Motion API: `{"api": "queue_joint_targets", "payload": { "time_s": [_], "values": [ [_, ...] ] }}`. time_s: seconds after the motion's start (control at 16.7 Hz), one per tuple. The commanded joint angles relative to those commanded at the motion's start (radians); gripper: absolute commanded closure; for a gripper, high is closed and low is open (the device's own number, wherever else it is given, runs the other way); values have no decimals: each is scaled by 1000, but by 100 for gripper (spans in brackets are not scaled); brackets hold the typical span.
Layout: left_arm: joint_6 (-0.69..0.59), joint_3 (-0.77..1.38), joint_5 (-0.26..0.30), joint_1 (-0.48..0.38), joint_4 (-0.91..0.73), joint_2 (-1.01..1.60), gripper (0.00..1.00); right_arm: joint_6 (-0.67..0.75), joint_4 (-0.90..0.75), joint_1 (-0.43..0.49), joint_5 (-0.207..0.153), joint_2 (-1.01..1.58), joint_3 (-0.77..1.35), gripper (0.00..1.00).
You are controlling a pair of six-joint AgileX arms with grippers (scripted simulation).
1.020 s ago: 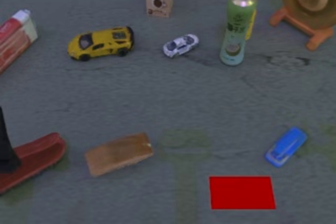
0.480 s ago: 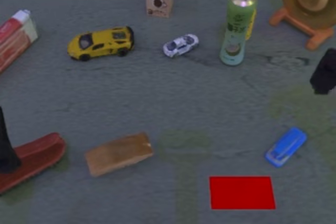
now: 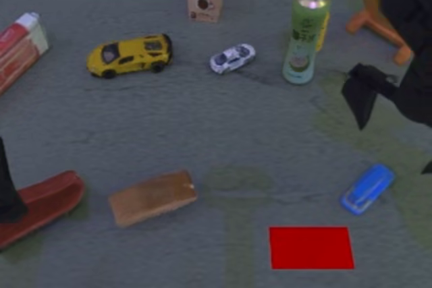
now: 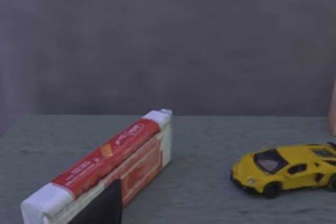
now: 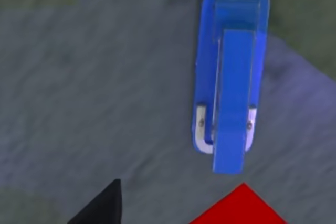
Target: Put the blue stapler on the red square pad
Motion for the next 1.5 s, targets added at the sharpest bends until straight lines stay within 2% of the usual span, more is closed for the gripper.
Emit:
{"api": "queue_joint_targets", "payload": {
  "time_s": [0.54,1.08,1.38,1.5],
  "values": [
    [0,0,0,0,0,0,0,31,-10,5,-1,55,28,0],
    [0,0,0,0,0,0,0,38,326,12,0,194,-167,0],
    [0,0,0,0,0,0,0,39,347,13,0,204,-180,0],
    [0,0,0,0,0,0,0,39,347,13,0,204,-180,15]
  ]
}}
